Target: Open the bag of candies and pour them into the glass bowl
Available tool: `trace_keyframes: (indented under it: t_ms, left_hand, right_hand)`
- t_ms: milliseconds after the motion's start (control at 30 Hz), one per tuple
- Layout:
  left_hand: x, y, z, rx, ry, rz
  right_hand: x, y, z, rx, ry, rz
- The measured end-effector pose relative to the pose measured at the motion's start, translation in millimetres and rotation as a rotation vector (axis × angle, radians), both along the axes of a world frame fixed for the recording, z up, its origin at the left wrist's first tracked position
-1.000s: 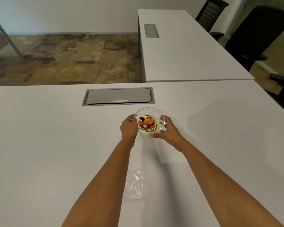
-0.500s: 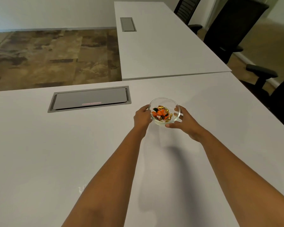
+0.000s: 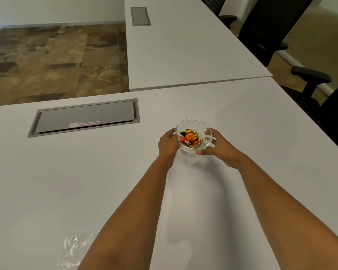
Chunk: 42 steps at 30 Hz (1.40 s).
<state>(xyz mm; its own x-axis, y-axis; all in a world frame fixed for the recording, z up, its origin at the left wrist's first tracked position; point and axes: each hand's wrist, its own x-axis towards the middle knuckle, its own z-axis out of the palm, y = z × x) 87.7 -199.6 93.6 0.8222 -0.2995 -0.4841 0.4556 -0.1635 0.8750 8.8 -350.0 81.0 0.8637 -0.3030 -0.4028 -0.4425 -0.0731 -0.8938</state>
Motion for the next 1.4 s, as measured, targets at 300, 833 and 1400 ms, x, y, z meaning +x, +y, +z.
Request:
trace_keyframes:
  t_ms: [300,833,1400]
  left_hand:
    - [-0.7,-4.8,-14.5,0.014,0.013,0.005]
    - [-13.1,-0.2,-19.7,0.17,-0.189,-0.098]
    - [-42.1,63.2,17.3,0.489,-0.537,-0.153]
  right_hand:
    - [2.5,-8.0,-11.1,0.022,0.053,0.011]
    - [-5.0,-1.2,-12.9,-0.012,0.027,-0.013]
    - [-48.1,36.0,23.7,-0.376,0.009,-0.125]
